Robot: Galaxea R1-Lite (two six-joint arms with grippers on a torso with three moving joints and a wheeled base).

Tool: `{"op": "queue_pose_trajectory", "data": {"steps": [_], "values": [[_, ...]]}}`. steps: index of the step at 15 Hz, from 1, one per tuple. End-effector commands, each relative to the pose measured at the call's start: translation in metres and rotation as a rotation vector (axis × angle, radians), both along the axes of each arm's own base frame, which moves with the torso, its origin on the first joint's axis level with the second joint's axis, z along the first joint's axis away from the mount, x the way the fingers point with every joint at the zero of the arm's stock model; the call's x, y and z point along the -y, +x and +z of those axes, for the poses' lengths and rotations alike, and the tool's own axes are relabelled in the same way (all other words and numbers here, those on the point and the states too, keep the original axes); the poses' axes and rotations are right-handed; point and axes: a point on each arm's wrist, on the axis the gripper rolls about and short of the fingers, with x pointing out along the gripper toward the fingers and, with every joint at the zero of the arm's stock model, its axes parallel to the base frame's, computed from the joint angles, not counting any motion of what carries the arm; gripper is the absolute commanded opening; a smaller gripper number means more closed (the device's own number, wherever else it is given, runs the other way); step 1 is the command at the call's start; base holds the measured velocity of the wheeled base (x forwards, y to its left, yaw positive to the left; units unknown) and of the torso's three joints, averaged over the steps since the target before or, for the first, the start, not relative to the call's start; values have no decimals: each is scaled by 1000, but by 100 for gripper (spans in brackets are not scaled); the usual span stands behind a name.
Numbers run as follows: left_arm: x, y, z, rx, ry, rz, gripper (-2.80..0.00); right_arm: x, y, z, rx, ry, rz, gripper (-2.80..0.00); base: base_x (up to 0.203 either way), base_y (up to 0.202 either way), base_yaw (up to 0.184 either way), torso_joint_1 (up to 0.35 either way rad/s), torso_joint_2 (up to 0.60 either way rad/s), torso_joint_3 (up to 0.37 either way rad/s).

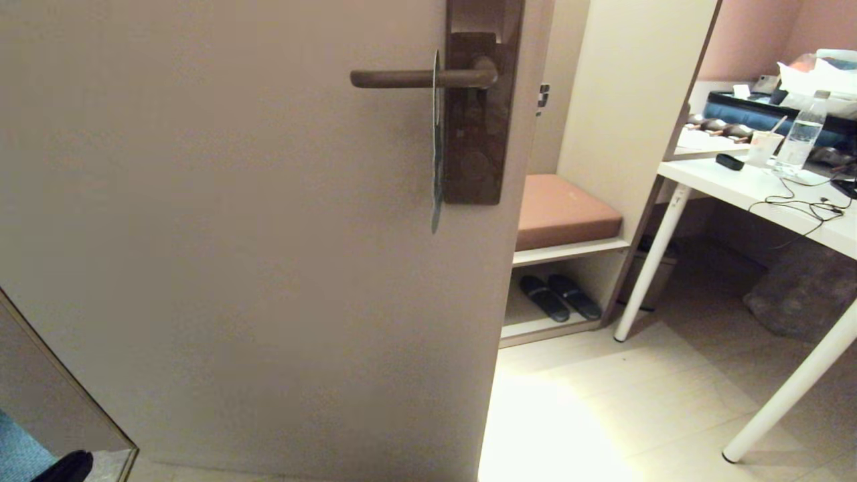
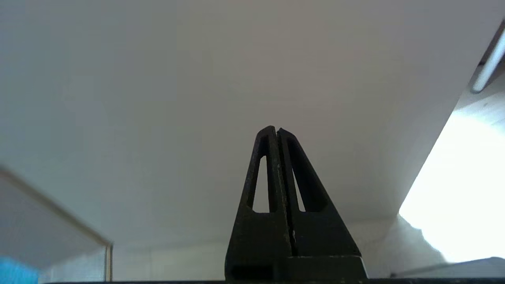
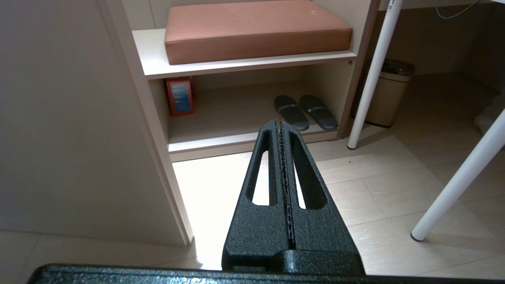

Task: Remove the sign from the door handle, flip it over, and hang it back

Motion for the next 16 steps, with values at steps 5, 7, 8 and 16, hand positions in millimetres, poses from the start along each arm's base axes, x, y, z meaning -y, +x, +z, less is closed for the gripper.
{"op": "queue_pose_trajectory", "data": {"steps": [5, 7, 8, 16], "values": [[0, -27, -17, 52, -19, 17, -280, 0, 0, 0, -1, 0, 0, -280, 0, 0, 0, 0, 0, 0], [0, -32, -20, 80, -39, 7, -280, 0, 0, 0, -1, 0, 0, -280, 0, 0, 0, 0, 0, 0], [0, -34, -20, 99, -41, 2, -280, 0, 0, 0, 0, 0, 0, -280, 0, 0, 0, 0, 0, 0], [-2, -47, -36, 127, -69, 92, -280, 0, 0, 0, -2, 0, 0, -280, 0, 0, 0, 0, 0, 0]]}}
